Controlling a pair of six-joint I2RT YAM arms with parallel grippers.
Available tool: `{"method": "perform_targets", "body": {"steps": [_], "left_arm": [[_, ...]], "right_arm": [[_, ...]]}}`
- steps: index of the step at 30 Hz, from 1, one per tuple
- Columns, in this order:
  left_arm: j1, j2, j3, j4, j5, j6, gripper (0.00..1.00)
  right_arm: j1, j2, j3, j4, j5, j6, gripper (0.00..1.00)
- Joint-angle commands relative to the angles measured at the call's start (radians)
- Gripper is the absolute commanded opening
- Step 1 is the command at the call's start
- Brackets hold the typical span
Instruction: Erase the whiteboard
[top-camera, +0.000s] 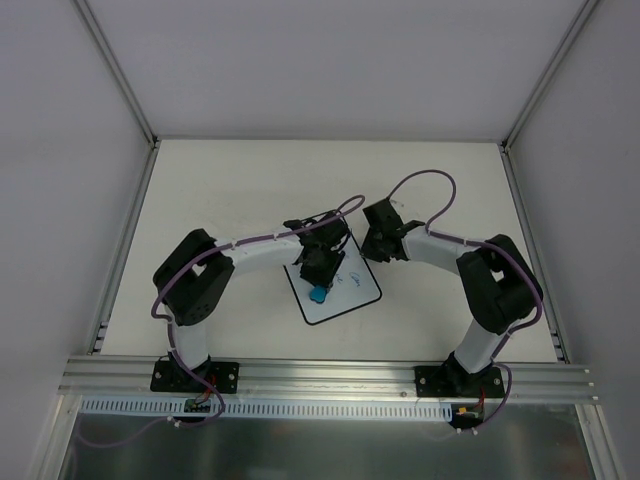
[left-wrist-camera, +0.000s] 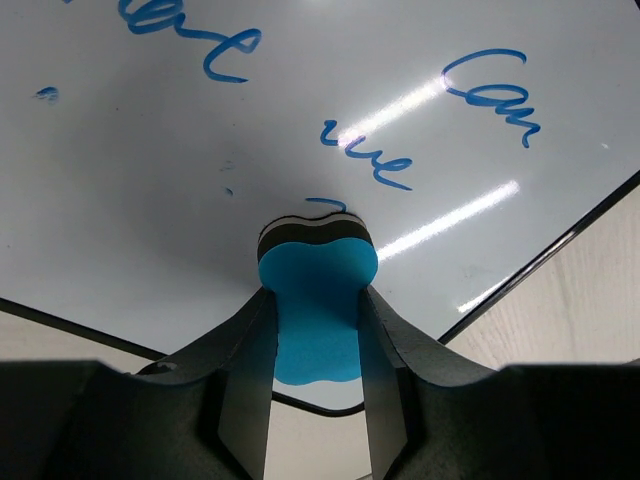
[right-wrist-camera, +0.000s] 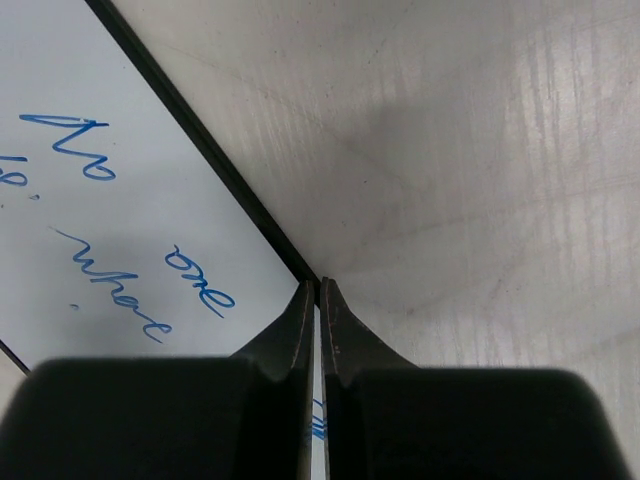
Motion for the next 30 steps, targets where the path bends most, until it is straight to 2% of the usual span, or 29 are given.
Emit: {"method": "perform_targets", "body": {"steps": [1,8,13,18,22,30], "left_arm": [[-0.012,0.023,-0.034,-0.116,0.036,-0.011,0.04],[0.104,-0.045,0.010,-0.118,-0.031,-0.008,0.06],[0.207,-0.068,0.093,-0.118,-0.082,0.026,0.20],[0.278,0.018,0.237,-0.118,-0.114,0.106,0.30],[0.307,0.143,0.387,-0.118,-0.133,0.141,0.30],[0.332,0.297,0.521,-0.118,-0.160,0.176,0.22]], "right_arm": [[0.004,0.076,-0.035,-0.108,0.060,0.002,0.00],[0.002,0.069,-0.029,-0.105,0.046,-0.058,0.00],[0.002,0.055,-0.027,-0.104,0.046,-0.100,0.00],[0.002,0.057,-0.023,-0.105,0.037,-0.136,0.00],[0.002,0.058,-0.018,-0.105,0.031,-0.146,0.00],[0.004,0.053,-0.007,-0.105,0.021,-0.147,0.00]]}}
